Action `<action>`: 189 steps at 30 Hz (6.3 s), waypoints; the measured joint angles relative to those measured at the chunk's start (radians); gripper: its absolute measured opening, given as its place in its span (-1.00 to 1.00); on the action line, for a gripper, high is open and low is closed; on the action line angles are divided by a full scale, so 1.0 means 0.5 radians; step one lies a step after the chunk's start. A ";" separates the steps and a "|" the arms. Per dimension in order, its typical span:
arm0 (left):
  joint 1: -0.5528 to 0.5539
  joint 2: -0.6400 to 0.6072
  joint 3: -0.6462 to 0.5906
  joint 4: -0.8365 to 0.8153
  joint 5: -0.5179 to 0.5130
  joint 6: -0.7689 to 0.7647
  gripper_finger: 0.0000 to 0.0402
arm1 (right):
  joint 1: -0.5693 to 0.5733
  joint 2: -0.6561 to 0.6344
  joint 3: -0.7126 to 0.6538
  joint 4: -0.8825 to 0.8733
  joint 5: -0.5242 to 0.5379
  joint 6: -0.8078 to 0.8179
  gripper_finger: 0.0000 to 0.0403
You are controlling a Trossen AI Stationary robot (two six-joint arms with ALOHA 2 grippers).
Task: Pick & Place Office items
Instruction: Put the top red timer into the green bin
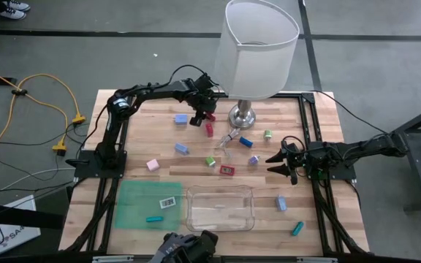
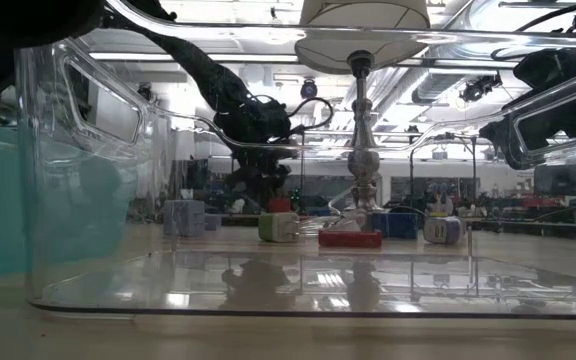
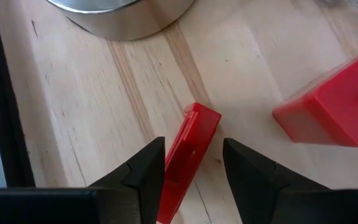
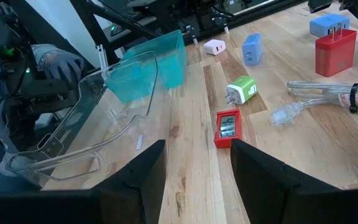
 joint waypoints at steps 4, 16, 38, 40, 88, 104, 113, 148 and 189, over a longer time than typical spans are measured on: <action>0.000 0.000 0.000 0.009 -0.001 0.007 -0.28 | 0.000 0.000 0.000 0.000 0.000 0.000 -0.18; 0.000 0.000 0.000 0.009 -0.001 0.008 -0.55 | 0.000 0.000 0.000 0.000 0.000 0.000 -0.18; -0.001 0.000 0.000 0.010 -0.001 0.000 -0.75 | 0.000 0.000 0.000 0.000 0.000 0.000 -0.18; -0.001 0.000 0.000 0.010 -0.001 -0.001 -0.75 | 0.000 0.000 0.000 0.000 0.000 0.000 -0.18; 0.082 -0.458 0.000 -0.658 -0.141 -0.270 -0.76 | 0.000 0.000 0.000 0.000 0.001 0.000 -0.18; -0.049 -0.849 -0.169 -1.023 -0.184 -0.384 -0.76 | 0.000 -0.001 0.000 0.000 0.000 0.000 -0.18; -0.261 -1.367 -0.649 -0.853 -0.266 -0.605 -0.76 | 0.000 -0.001 0.000 0.000 0.001 0.000 -0.18; -2.586 -1.844 -1.081 -1.090 -1.226 -3.089 -0.76 | 0.000 -0.001 0.000 0.000 0.000 0.000 -0.18; -2.731 -1.843 -1.892 -0.157 -1.226 -3.471 -0.67 | 0.000 -0.001 0.000 0.000 0.000 0.000 -0.18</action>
